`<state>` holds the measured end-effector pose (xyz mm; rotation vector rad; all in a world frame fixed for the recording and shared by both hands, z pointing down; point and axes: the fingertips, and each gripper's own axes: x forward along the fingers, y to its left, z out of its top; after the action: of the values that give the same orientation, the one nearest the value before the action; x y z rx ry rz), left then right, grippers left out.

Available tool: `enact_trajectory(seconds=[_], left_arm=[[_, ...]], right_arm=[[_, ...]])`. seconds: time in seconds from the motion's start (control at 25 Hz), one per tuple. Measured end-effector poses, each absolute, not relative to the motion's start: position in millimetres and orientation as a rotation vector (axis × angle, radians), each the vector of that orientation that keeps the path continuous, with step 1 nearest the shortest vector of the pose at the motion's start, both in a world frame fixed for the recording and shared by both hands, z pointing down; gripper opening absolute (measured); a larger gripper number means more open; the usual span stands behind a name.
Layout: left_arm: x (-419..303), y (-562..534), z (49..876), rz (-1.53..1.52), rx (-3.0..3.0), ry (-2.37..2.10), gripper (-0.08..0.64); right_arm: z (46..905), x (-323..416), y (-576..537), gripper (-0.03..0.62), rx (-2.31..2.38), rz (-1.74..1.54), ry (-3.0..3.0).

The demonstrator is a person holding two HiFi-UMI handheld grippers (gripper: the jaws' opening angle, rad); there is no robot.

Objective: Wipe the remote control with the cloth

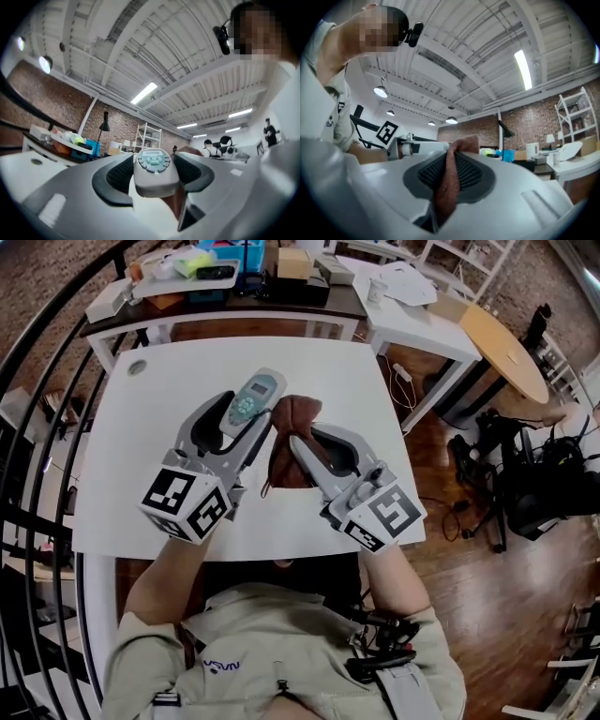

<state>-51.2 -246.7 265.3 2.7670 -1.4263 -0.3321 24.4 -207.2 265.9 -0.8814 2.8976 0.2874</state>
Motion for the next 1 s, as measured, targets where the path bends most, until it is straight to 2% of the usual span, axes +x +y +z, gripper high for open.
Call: enact_trajectory(seconds=[0.2,0.44,0.8,1.0], left_arm=[[-63,-279,291,0.086,2.811,-1.762,0.279],[-56,-317,359,0.565,2.714,-1.705,0.279],[-46,-334,427,0.875,2.549,-1.496,0.282],[-57,-338,444,0.979,2.426,-1.385,0.282]], right_arm=[[273,61,-258,0.052,-1.201,0.328,2.859],[336,61,-304,0.053,-1.414,0.342,3.057],[414,70,-333,0.057,-1.579,0.143,3.356],[424,72,-333,0.084,-1.565,0.047,3.439]])
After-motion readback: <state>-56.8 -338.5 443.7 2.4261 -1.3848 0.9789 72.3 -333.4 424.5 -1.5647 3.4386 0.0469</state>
